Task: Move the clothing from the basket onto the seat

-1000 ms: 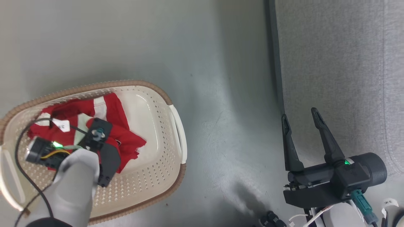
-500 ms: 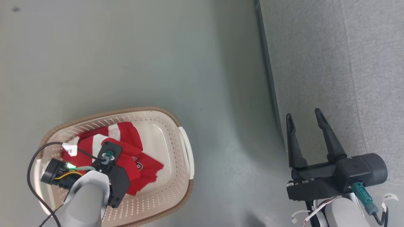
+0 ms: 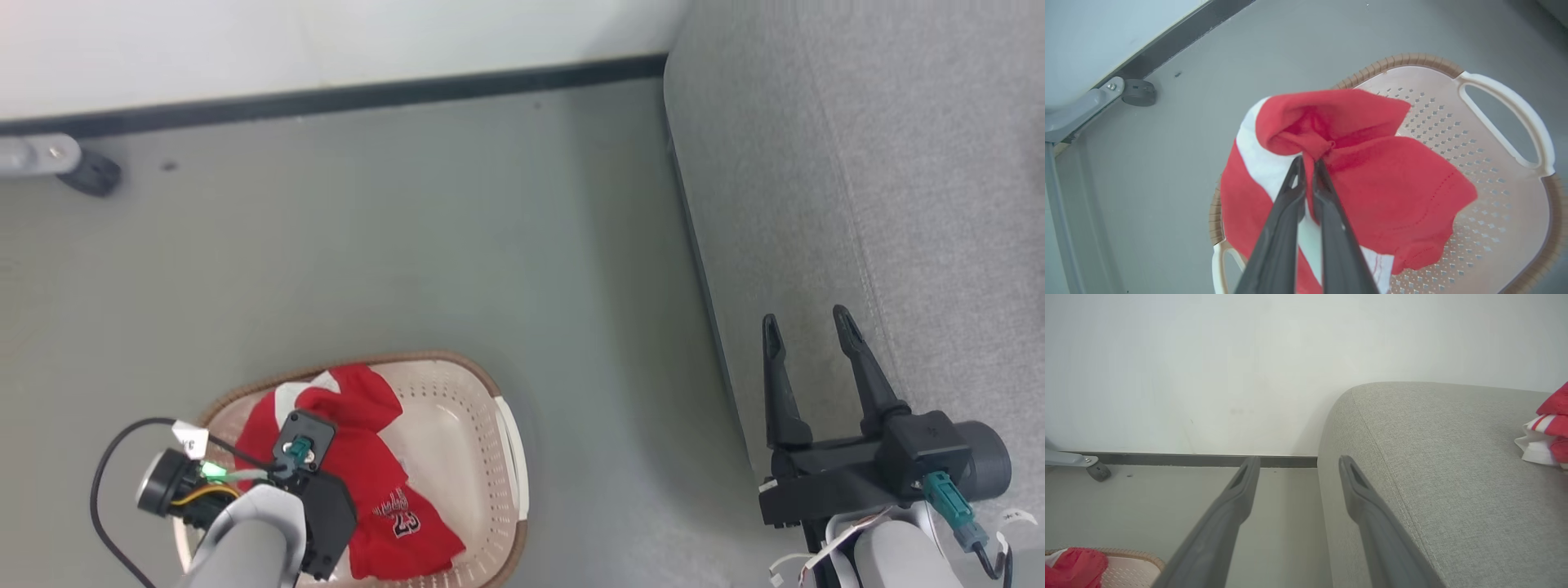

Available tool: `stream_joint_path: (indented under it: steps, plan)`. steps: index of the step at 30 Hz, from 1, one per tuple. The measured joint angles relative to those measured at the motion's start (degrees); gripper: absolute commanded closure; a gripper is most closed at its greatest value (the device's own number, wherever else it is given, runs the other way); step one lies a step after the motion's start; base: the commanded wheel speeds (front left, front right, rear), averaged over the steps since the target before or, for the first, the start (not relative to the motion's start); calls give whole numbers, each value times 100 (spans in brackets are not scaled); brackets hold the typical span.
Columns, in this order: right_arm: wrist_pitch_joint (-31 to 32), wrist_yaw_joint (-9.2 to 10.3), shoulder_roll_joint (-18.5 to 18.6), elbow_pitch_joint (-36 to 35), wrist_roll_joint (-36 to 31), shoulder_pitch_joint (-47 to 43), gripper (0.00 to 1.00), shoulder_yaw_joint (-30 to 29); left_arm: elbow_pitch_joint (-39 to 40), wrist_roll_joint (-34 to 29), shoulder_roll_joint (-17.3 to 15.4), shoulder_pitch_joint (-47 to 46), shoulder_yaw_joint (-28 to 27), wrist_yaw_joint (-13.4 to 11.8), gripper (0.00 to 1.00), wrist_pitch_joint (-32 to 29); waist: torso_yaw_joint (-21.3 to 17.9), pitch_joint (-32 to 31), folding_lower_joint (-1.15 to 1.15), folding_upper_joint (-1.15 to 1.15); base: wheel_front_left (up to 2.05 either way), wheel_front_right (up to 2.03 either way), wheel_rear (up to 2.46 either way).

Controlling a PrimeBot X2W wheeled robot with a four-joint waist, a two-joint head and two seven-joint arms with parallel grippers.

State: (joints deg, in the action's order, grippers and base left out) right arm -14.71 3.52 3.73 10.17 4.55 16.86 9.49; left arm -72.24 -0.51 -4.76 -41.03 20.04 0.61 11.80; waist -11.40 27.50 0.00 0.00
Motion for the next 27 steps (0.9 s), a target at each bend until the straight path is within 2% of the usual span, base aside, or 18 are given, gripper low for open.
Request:
stream_joint_path:
  steps: [16, 27]
  plan:
    - [0, -111, 52, 382, 75, -743, 0, -65, 346, 73, 169, 703, 105, 252, 100, 219, 372, -1376, -1, 0, 0, 0, 0]
    - [1, -261, 132, 386, 179, -1328, 0, -86, 1206, 359, 231, 1261, 77, 352, 100, 244, 633, -2223, 0, 0, 0, 0, 0]
